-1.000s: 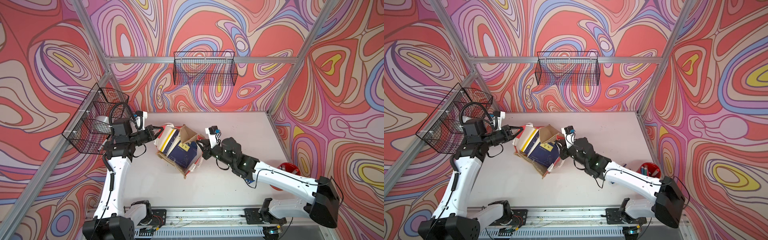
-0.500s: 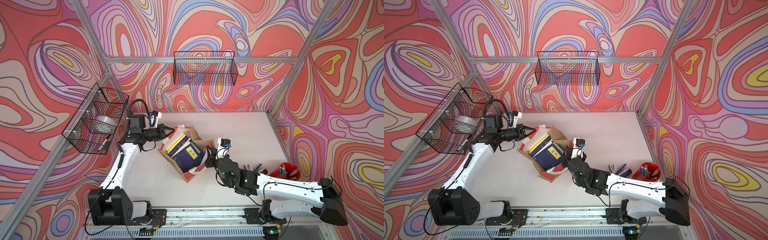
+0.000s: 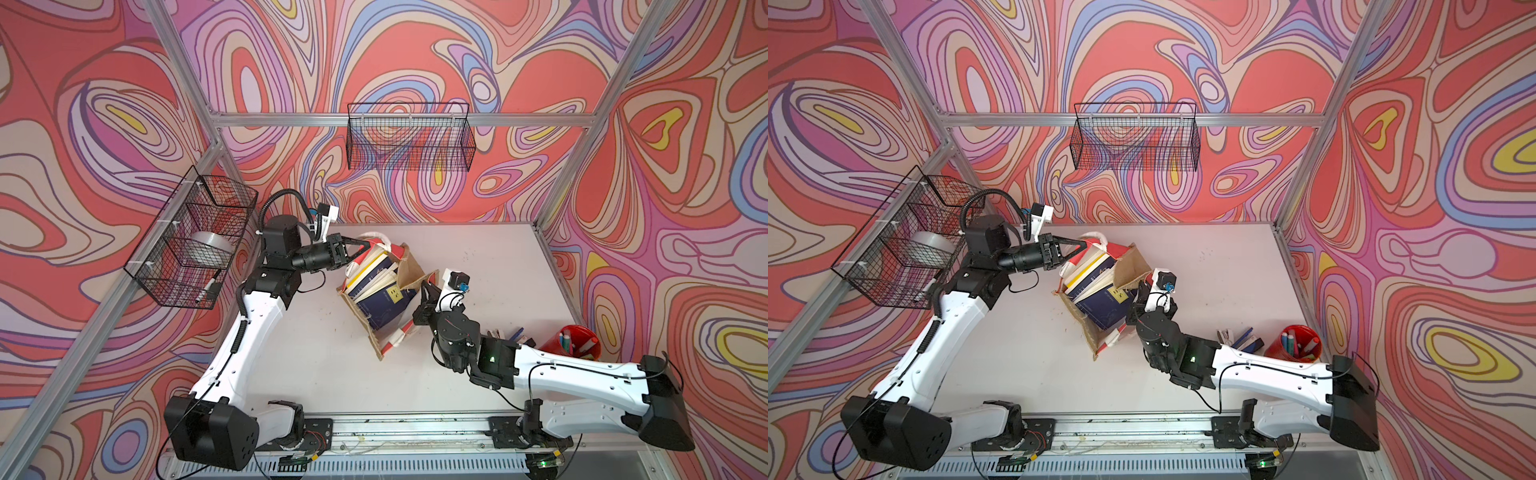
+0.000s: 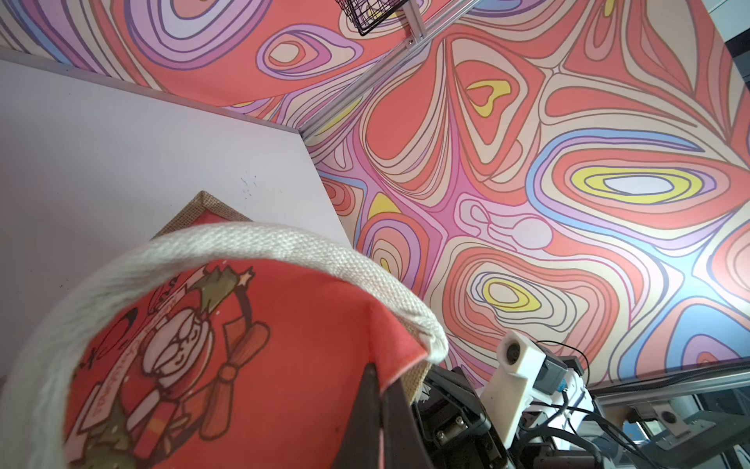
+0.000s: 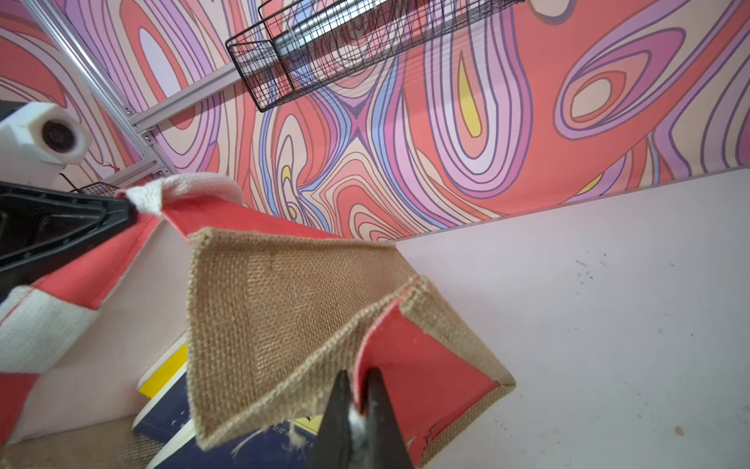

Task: Put the books into the canvas bag
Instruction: Adjust the canvas bag at the center of the board.

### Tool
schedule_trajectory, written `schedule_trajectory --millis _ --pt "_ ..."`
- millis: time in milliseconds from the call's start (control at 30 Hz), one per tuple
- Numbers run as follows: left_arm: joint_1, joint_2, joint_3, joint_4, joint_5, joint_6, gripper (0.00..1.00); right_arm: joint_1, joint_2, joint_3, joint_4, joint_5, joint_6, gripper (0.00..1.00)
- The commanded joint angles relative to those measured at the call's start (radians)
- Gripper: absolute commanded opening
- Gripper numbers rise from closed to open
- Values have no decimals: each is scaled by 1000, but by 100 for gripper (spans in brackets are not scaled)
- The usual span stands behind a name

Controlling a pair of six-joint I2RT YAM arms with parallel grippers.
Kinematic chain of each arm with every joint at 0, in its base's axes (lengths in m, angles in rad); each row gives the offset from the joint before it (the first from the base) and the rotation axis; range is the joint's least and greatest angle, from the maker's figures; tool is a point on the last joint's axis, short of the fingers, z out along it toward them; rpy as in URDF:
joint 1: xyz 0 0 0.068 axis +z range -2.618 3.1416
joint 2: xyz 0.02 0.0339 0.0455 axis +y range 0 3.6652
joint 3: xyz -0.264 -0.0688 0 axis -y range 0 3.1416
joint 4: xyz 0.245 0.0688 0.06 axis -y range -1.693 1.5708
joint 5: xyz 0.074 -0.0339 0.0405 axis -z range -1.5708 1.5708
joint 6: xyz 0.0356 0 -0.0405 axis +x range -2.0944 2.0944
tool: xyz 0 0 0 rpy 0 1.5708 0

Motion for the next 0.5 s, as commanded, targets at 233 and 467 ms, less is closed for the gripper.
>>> schedule_trajectory --millis 233,467 --pt "-107 -64 225 -180 8 140 0 -333 -53 -33 -196 -220 291 0" --pt "-182 -50 229 -145 16 100 0 -430 -47 -70 -138 -343 299 0"
